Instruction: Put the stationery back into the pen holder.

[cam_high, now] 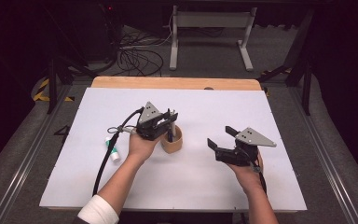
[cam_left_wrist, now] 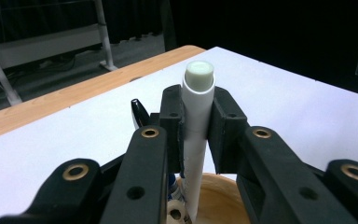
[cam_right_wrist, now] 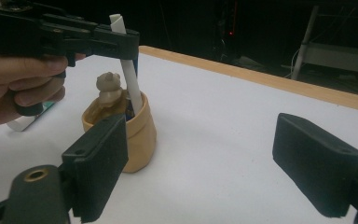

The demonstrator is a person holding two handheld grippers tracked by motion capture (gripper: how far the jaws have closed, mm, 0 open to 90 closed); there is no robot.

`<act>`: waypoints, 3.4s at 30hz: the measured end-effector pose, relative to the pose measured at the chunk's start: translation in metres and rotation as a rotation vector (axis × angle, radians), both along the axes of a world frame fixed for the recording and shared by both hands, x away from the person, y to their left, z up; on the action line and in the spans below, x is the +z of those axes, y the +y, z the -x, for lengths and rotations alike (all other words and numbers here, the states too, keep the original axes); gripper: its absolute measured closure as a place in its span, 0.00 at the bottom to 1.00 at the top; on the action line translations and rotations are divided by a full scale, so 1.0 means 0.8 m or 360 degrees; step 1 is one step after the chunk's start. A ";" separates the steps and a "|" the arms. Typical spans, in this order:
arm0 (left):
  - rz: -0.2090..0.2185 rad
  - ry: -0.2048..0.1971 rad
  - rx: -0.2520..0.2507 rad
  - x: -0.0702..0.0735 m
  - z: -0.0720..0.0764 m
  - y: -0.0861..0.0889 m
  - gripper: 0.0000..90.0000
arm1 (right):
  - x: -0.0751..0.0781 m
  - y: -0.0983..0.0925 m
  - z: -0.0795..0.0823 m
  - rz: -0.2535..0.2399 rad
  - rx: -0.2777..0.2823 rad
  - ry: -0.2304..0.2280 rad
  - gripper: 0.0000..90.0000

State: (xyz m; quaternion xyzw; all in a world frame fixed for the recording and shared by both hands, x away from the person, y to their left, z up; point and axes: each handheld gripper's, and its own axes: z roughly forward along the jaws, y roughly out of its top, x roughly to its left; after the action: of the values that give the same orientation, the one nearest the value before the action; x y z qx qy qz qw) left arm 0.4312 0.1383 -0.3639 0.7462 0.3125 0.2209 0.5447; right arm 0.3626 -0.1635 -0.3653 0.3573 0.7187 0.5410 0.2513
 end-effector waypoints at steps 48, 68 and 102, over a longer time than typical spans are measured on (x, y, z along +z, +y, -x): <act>-0.0105 -0.0171 0.0254 0.011 -0.003 0.008 0.63 | -0.002 0.005 0.000 0.0014 0.0022 0.0018 0.22; -0.0002 -0.0063 0.0252 0.015 0.010 0.032 0.46 | -0.001 0.005 0.000 0.0012 0.0027 0.0000 0.22; -0.0050 0.0014 0.0326 -0.009 0.064 0.093 0.28 | -0.005 0.006 -0.001 0.0017 -0.0010 -0.0024 0.21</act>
State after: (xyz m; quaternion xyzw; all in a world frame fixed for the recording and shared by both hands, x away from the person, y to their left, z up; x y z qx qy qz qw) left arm 0.3802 0.2123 -0.3714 0.7198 0.3860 0.2770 0.5062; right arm 0.3635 -0.1587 -0.3697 0.3540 0.7186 0.5391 0.2602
